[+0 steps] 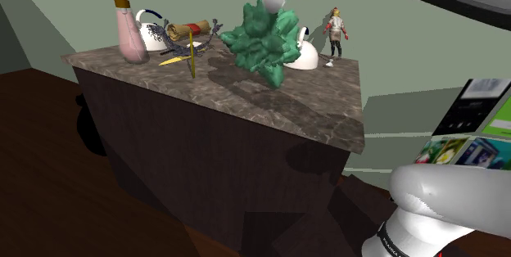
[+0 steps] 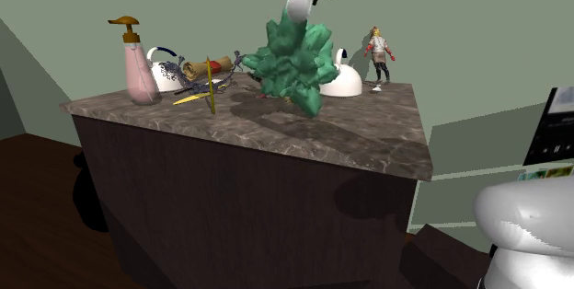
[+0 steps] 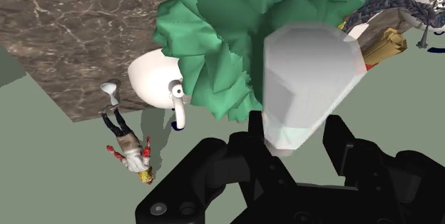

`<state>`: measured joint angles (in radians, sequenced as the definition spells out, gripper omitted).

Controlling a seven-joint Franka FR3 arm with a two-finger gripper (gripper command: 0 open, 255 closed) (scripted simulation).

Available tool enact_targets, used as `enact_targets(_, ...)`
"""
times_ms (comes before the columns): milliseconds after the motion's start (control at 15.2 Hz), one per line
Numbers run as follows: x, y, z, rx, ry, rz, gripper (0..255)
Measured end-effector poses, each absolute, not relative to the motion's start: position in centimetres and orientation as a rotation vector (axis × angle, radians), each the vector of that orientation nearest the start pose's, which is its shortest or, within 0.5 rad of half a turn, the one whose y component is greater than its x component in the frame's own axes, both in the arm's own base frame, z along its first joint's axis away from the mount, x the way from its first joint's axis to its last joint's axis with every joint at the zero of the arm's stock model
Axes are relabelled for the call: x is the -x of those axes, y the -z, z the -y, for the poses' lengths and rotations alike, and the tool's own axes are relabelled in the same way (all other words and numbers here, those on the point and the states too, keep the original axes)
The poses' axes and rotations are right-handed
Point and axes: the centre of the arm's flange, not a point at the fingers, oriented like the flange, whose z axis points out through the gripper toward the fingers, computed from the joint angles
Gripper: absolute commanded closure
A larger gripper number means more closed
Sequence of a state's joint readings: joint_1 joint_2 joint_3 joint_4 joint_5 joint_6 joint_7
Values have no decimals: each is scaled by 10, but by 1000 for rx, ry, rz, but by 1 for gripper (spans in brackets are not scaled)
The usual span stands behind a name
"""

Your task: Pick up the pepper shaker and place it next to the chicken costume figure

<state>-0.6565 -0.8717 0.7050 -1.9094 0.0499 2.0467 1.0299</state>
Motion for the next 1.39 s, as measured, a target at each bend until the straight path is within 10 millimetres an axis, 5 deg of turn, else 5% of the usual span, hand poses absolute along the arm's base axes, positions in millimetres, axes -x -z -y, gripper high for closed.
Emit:
enact_targets(1056,-347,-859,-204,2512,1454,-1284,255)
enact_targets(1386,-353,-863,-155,2512,1454,-1285,255)
